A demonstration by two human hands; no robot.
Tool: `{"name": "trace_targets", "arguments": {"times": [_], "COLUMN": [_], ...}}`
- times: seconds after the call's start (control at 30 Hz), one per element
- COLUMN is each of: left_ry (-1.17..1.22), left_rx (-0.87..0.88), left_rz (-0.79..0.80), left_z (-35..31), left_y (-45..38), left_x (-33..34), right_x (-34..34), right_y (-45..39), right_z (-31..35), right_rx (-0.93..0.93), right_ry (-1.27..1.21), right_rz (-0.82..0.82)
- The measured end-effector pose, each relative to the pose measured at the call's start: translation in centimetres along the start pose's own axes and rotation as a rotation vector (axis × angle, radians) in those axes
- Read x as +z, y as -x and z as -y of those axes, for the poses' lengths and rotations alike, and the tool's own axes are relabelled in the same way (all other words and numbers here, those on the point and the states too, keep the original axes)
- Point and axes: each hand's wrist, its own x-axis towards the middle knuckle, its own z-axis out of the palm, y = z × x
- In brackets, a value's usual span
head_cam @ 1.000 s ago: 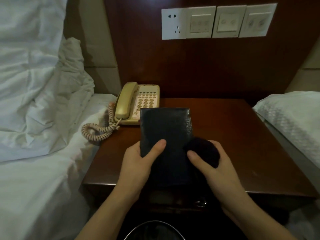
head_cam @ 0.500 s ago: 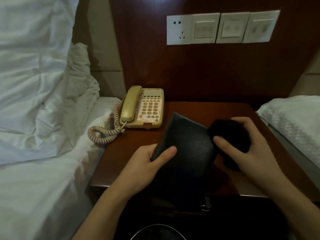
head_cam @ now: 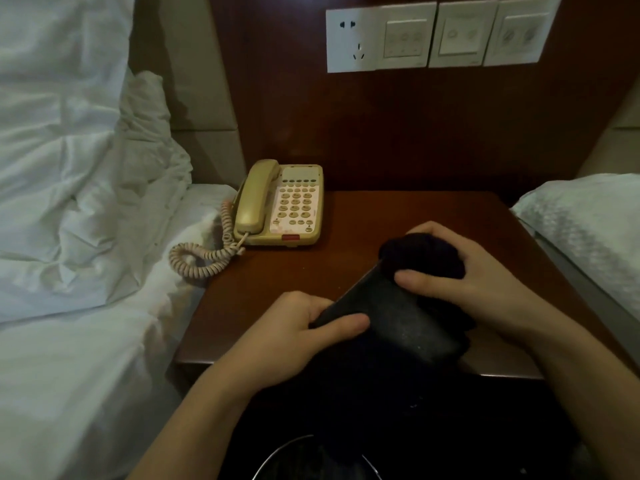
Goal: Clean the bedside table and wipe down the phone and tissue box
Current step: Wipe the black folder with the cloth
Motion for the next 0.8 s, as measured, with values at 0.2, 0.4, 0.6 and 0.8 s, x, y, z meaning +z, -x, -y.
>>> {"name": "trace_targets", "arguments": {"times": [0.2, 0.4, 0.6, 0.8], "left_ry": [-0.013, -0.029, 0.003, 0.069], "left_rx": [-0.068, -0.057, -0.053, -0.061], "left_rz": [0.055, 0.041, -0.092, -0.236], "left_z": [0.4, 0.5, 0.5, 0.4], "left_y": [-0.1, -0.1, 0.0, -0.4], "left_x": [-0.5, 0.2, -1.0, -0.4], "right_x": [-0.4, 1.8, -0.2, 1.2], "right_y": [0.5, -0.4, 0.3, 1.2], "right_z": [-0.4, -0.5, -0.3, -1.9], "right_rx": [0.08, 0.043, 0.17, 0.291], "right_ry": [0.142, 0.157, 0.167, -0.164], "right_rz": [0.052, -0.17, -0.016, -0.459]}}
